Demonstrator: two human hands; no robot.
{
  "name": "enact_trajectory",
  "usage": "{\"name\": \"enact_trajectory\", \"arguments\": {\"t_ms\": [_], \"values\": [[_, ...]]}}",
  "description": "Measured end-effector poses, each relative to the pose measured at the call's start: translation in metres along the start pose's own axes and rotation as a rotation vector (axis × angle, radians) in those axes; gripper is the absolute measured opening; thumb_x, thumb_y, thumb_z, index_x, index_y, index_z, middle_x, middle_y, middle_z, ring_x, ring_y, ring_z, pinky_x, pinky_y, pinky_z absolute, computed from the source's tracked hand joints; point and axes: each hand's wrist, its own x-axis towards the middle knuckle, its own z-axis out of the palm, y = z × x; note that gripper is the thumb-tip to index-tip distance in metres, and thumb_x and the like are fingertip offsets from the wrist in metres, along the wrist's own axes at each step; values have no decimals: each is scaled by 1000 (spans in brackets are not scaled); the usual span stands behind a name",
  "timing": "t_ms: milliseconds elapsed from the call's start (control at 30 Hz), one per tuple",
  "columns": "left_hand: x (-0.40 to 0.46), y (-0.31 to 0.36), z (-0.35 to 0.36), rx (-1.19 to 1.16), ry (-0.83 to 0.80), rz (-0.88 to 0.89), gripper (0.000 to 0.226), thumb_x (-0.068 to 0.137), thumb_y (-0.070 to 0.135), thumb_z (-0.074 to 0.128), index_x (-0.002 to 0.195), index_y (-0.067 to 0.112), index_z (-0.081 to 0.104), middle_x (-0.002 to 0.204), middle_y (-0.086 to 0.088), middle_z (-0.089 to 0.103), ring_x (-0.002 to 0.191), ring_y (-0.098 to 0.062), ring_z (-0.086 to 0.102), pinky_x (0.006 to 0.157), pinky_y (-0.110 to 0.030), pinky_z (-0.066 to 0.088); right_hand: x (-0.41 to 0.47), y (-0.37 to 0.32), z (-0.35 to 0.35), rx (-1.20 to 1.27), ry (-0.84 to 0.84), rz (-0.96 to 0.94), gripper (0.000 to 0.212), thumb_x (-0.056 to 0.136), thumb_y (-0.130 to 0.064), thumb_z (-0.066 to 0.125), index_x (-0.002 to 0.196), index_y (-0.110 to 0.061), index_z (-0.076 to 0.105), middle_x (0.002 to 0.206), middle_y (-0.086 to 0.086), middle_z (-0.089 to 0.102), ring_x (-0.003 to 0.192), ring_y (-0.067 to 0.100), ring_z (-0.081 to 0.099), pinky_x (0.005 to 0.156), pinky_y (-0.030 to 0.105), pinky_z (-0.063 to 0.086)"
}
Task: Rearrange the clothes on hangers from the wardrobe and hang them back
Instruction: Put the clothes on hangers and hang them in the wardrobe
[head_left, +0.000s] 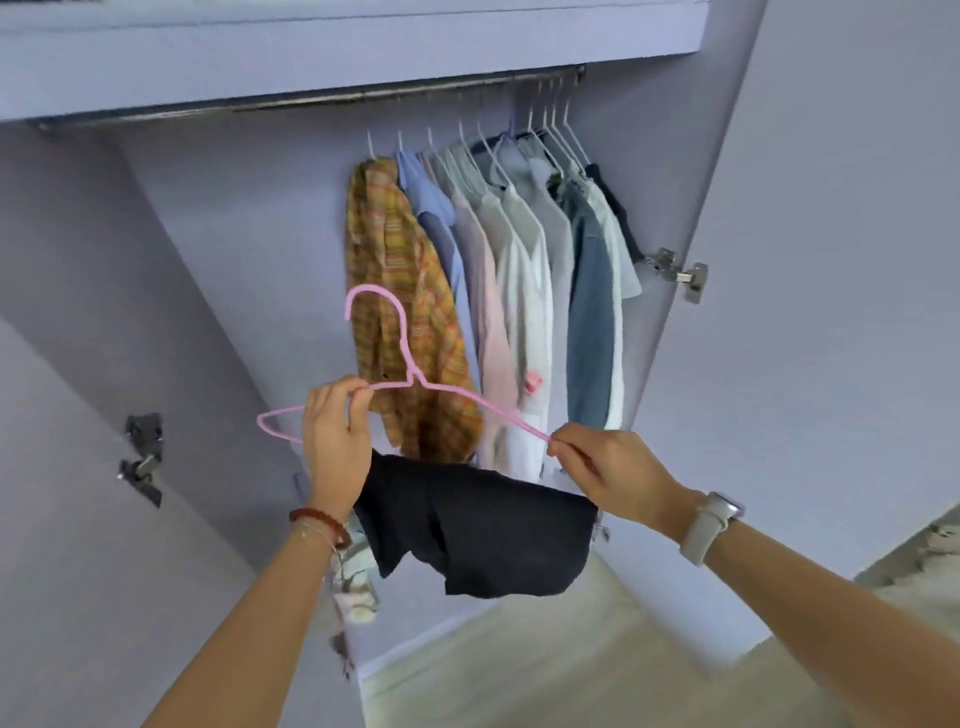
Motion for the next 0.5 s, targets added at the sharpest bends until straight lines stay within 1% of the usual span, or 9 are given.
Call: {"name": "enact_trajectory", "arguments": {"t_ms": [33, 67, 133, 200, 267, 333, 400, 467, 500], "values": [[8, -11, -8, 26, 22, -14, 18, 90, 9, 50, 90, 0, 65, 95, -16, 64, 92, -34, 57, 87, -38, 39, 13, -10, 9, 29, 8, -16, 48, 91, -42, 26, 89, -12, 64, 67, 0, 64, 56, 23, 57, 55, 27, 45], [15, -23, -15, 54, 46, -36, 18, 90, 9, 51, 90, 0, 66, 95, -16, 65, 90, -35, 59, 86, -40, 40, 26, -20, 17, 60, 28, -35, 45, 92, -39, 30, 92, -11, 65, 68, 2, 65, 57, 25, 58, 56, 24, 42], [25, -42, -27, 83, 95, -97, 18, 89, 11, 57, 98, 0, 67, 100, -17, 66, 90, -37, 60, 86, -42, 43, 50, -40, 31, 140, 47, -31, 37, 92, -32, 37, 96, -9, 66, 75, 5, 68, 63, 25, 59, 60, 22, 36], [29, -50, -37, 53, 132, -197, 28, 88, 12, 60, 114, 0, 61, 116, -19, 60, 106, -37, 54, 96, -43, 40, 71, -57, 47, 251, 39, 15, 33, 95, -27, 38, 98, -7, 65, 82, 8, 67, 69, 26, 59, 64, 25, 40], [33, -50, -45, 38, 182, -231, 37, 89, 13, 59, 123, 1, 53, 125, -18, 53, 118, -32, 46, 103, -35, 33, 91, -69, 60, 333, 25, 86, 25, 97, -20, 42, 96, -7, 63, 78, 6, 63, 69, 24, 56, 67, 26, 40], [43, -45, -53, 48, 240, -217, 40, 91, 16, 55, 127, 2, 48, 127, -18, 48, 121, -29, 43, 104, -30, 29, 110, -75, 68, 375, 34, 135, 21, 96, -16, 43, 92, -8, 62, 71, -2, 54, 66, 18, 50, 65, 21, 33], [58, -36, -59, 69, 279, -173, 43, 90, 25, 48, 127, 3, 46, 128, -16, 46, 123, -28, 40, 105, -32, 28, 128, -79, 74, 418, 57, 156, 22, 96, -13, 43, 88, -5, 62, 69, -3, 52, 66, 17, 48, 62, 19, 31], [78, -21, -63, 102, 304, -77, 47, 88, 29, 40, 127, 5, 47, 128, -14, 46, 122, -26, 39, 105, -33, 27, 149, -84, 78, 485, 88, 149, 24, 95, -12, 44, 83, -2, 62, 68, 2, 58, 66, 20, 52, 61, 23, 35], [89, -13, -64, 128, 317, -17, 48, 87, 30, 38, 127, 6, 47, 129, -14, 45, 122, -26, 38, 104, -33, 26, 160, -87, 81, 500, 99, 144, 23, 95, -13, 44, 83, -4, 62, 69, 2, 59, 66, 19, 54, 62, 24, 37]]}}
